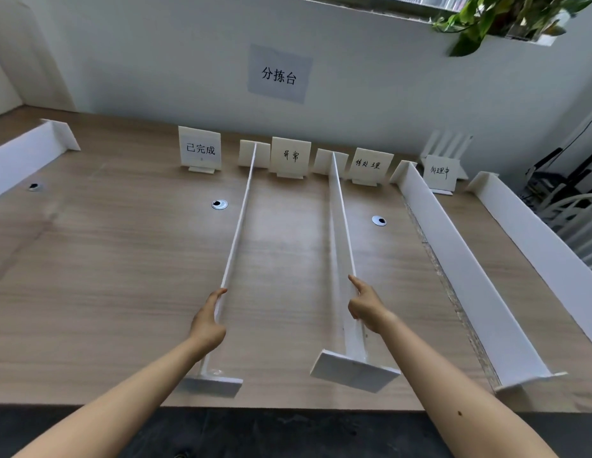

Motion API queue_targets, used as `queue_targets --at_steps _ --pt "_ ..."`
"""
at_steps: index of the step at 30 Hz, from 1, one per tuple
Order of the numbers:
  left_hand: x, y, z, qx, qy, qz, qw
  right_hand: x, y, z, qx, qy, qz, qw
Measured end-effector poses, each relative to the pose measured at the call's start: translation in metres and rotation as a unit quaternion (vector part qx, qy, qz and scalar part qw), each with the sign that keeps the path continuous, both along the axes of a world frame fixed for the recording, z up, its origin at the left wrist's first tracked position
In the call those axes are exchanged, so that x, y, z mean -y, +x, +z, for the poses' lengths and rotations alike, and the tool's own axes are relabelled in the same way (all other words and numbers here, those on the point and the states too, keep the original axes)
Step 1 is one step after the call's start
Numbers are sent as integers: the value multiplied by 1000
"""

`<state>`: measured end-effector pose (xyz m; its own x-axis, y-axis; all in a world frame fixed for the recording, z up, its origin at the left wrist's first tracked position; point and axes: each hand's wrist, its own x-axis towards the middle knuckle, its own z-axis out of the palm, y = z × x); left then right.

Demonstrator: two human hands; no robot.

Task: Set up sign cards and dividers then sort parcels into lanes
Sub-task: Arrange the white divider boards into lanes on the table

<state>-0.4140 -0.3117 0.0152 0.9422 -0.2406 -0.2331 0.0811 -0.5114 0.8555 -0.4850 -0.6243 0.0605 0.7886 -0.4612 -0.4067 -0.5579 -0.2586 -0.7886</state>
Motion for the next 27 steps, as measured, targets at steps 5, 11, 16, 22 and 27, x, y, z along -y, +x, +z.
queue_targets --at_steps 5,11,16,22,27 --pt "-2 -18 -10 15 14 13 1000 7 -20 -21 -16 -11 34 999" --pt "-1 -16 -9 20 13 20 1000 12 -32 -34 -12 -8 20 1000" --pt "2 -14 -7 8 24 20 999 17 -36 -46 -6 -19 12 1000" --pt "5 -11 -9 9 28 19 999 16 -26 -47 3 -12 17 1000" --pt "6 -10 -10 12 27 18 999 16 -21 -54 0 -21 17 1000"
